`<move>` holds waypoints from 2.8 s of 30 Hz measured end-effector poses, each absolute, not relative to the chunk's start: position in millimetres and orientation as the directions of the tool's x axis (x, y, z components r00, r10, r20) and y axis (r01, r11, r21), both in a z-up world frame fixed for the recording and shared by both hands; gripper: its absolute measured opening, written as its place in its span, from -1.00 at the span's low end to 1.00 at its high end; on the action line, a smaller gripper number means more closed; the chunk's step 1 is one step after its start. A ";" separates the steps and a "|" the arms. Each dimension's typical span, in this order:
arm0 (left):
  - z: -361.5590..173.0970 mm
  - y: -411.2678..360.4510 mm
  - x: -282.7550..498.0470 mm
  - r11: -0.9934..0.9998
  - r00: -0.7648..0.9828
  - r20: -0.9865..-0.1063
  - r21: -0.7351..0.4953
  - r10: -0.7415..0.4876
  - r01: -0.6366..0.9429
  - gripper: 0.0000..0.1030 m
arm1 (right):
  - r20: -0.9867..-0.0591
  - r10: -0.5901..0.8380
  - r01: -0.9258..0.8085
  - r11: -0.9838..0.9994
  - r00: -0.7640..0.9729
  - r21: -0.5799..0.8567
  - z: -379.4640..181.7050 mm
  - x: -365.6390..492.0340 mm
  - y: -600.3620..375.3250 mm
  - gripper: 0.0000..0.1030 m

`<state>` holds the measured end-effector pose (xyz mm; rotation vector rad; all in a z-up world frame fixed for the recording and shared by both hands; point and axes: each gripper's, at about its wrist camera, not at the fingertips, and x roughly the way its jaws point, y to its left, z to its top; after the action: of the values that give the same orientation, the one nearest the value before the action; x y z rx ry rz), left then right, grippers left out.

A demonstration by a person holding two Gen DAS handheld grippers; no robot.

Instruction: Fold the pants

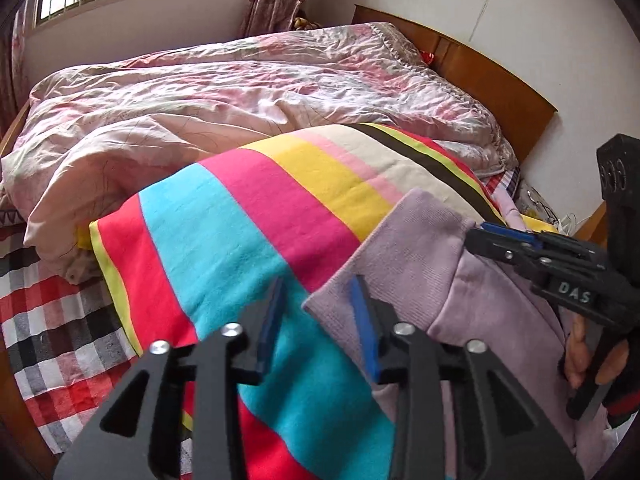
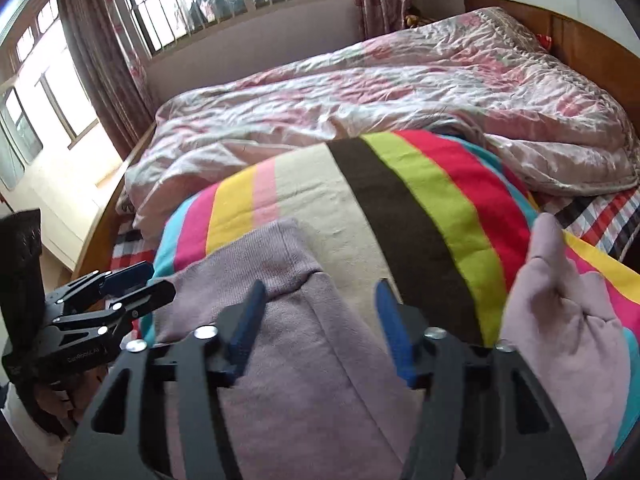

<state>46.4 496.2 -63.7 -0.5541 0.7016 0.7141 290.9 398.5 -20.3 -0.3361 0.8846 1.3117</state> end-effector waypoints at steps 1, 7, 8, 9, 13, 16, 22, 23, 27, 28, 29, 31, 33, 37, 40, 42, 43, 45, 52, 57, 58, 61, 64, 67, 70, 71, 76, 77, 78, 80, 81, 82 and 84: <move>-57.0 492.7 42.2 0.630 0.553 -0.721 -0.210 0.417 -0.748 0.42 | -0.693 0.721 -0.924 0.282 0.027 0.258 -6.5 300.8 379.2 0.32; -9.8 434.2 46.7 0.756 0.717 -0.604 -0.271 0.348 -0.595 0.62 | -0.743 0.651 -0.796 0.529 0.159 0.294 -10.4 406.5 264.0 0.16; -9.1 421.8 55.7 0.790 0.742 -0.602 -0.283 0.295 -0.544 0.63 | -0.752 0.639 -0.763 0.564 0.160 0.317 -19.0 420.7 247.3 0.16; -10.1 409.8 65.9 0.820 0.758 -0.606 -0.290 0.241 -0.493 0.64 | -0.759 0.629 -0.733 0.596 0.170 0.329 -27.0 433.1 230.2 0.16; -31.2 375.4 105.7 0.876 0.739 -0.663 -0.279 0.121 -0.394 0.64 | -0.781 0.612 -0.672 0.632 0.127 0.386 -57.5 454.3 194.0 0.14; -60.3 374.6 125.2 0.872 0.667 -0.740 -0.269 0.085 -0.409 0.64 | -0.784 0.619 -0.669 0.606 0.056 0.431 -77.4 449.3 193.4 -0.06; -65.1 380.3 121.5 0.871 0.655 -0.751 -0.267 0.081 -0.413 0.65 | -0.769 0.634 -0.699 0.584 0.075 0.413 -69.2 430.3 201.1 -0.87; -61.3 383.2 119.2 0.865 0.654 -0.752 -0.267 0.088 -0.424 0.65 | -0.750 0.657 -0.717 0.561 0.081 0.414 -55.6 419.8 202.2 -0.88; -34.3 401.0 95.6 0.838 0.695 -0.708 -0.299 0.125 -0.456 0.65 | -0.687 0.723 -0.833 0.423 0.074 0.356 8.8 349.8 228.6 -0.88; -27.5 408.0 87.9 0.824 0.710 -0.692 -0.323 0.130 -0.466 0.65 | -0.670 0.740 -0.858 0.379 0.057 0.345 23.3 327.5 238.4 -0.88; -22.6 416.2 80.4 0.806 0.725 -0.677 -0.354 0.128 -0.474 0.65 | -0.653 0.756 -0.889 0.323 0.035 0.326 37.9 298.1 251.6 -0.88; -18.8 434.1 62.9 0.761 0.743 -0.656 -0.413 0.132 -0.500 0.65 | -0.642 0.767 -0.930 0.230 -0.008 0.287 52.7 244.6 277.2 -0.87; -19.9 446.7 46.0 0.719 0.741 -0.655 -0.442 0.149 -0.536 0.65 | -0.683 0.730 -0.958 0.185 -0.015 0.218 45.8 194.6 304.8 -0.81; -30.4 460.5 1.7 0.631 0.719 -0.668 -0.476 0.193 -0.612 0.65 | -0.818 0.573 -0.962 0.191 -0.052 0.195 -24.3 133.0 342.2 -0.60; -39.6 465.2 -33.1 0.594 0.666 -0.705 -0.435 0.242 -0.677 0.65 | -0.829 0.527 -0.936 0.161 -0.187 0.314 -64.0 115.1 335.6 -0.51; -43.7 468.5 -52.6 0.581 0.634 -0.726 -0.403 0.268 -0.707 0.65 | -0.805 0.556 -0.932 0.138 -0.206 0.334 -65.8 108.6 324.0 -0.01; -44.6 468.3 -59.0 0.581 0.626 -0.730 -0.392 0.276 -0.713 0.65 | -0.791 0.572 -0.927 0.136 -0.215 0.350 -62.7 108.0 317.8 0.17; -42.2 466.7 -66.0 0.588 0.624 -0.728 -0.382 0.284 -0.713 0.65 | -0.787 0.594 -0.931 0.166 -0.169 0.326 -50.0 108.9 300.8 0.19; 14.5 382.1 3.4 0.863 0.730 -0.645 -0.214 0.227 -0.457 0.66 | -0.698 0.712 -0.884 0.372 0.077 0.283 -1.1 136.2 168.7 0.20; 11.7 283.2 80.6 0.964 0.717 -0.651 0.236 0.252 -0.124 0.70 | -0.672 0.705 -0.766 0.555 0.227 0.324 3.4 165.8 84.7 0.21; 4.7 272.2 92.5 0.958 0.705 -0.668 0.282 0.240 -0.059 0.66 | -0.671 0.701 -0.742 0.580 0.243 0.337 1.0 170.2 72.4 0.21; -22.4 252.8 123.0 0.929 0.632 -0.746 0.354 0.209 0.111 0.53 | -0.687 0.676 -0.677 0.639 0.267 0.365 -16.6 175.6 48.2 0.21; -43.5 250.5 142.9 0.913 0.573 -0.794 0.365 0.203 0.183 0.43 | -0.699 0.669 -0.639 0.658 0.253 0.398 -33.7 176.6 34.4 0.21; -68.2 252.1 155.1 0.891 0.507 -0.835 0.379 0.213 0.250 0.36 | -0.705 0.669 -0.620 0.663 0.238 0.420 -46.7 179.8 32.8 0.21; -68.1 257.7 154.8 0.891 0.511 -0.839 0.363 0.185 0.272 0.35 | -0.717 0.662 -0.602 0.669 0.218 0.435 -58.6 181.3 36.2 0.24; -68.1 258.4 155.2 0.894 0.513 -0.840 0.356 0.178 0.273 0.32 | -0.721 0.659 -0.598 0.672 0.213 0.437 -62.2 181.7 36.1 0.24; -49.0 276.7 149.5 0.954 0.593 -0.793 0.268 0.138 0.136 -0.74 | -0.712 0.670 -0.584 0.670 0.210 0.459 -66.8 182.0 33.9 0.26; -34.7 291.8 144.0 0.983 0.638 -0.765 0.169 0.085 0.070 -0.74 | -0.712 0.670 -0.581 0.672 0.213 0.459 -65.5 182.1 33.2 0.27; -21.3 311.8 138.0 0.999 0.686 -0.727 0.052 0.042 -0.006 -0.74 | -0.711 0.670 -0.578 0.674 0.215 0.460 -65.4 182.5 31.6 0.27; -6.1 377.2 116.9 0.935 0.785 -0.617 -0.307 -0.052 -0.179 -0.74 | -0.708 0.674 -0.572 0.673 0.214 0.468 -65.6 183.4 30.5 0.27; -8.4 409.8 103.8 0.851 0.828 -0.556 -0.467 -0.072 -0.239 -0.74 | -0.707 0.675 -0.570 0.673 0.212 0.472 -65.7 182.9 30.6 0.27; -16.1 442.0 87.6 0.740 0.868 -0.491 -0.611 -0.076 -0.281 -0.74 | -0.706 0.676 -0.570 0.672 0.211 0.473 -66.5 183.6 31.8 0.28; -38.1 485.3 62.3 0.573 0.899 -0.436 -0.749 -0.048 -0.333 -0.71 | -0.710 0.672 -0.581 0.670 0.209 0.462 -66.5 182.4 34.4 0.29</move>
<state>62.3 485.3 -38.1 -0.9541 0.4393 0.1732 182.4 34.4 -66.5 0.1022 1.0432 0.8735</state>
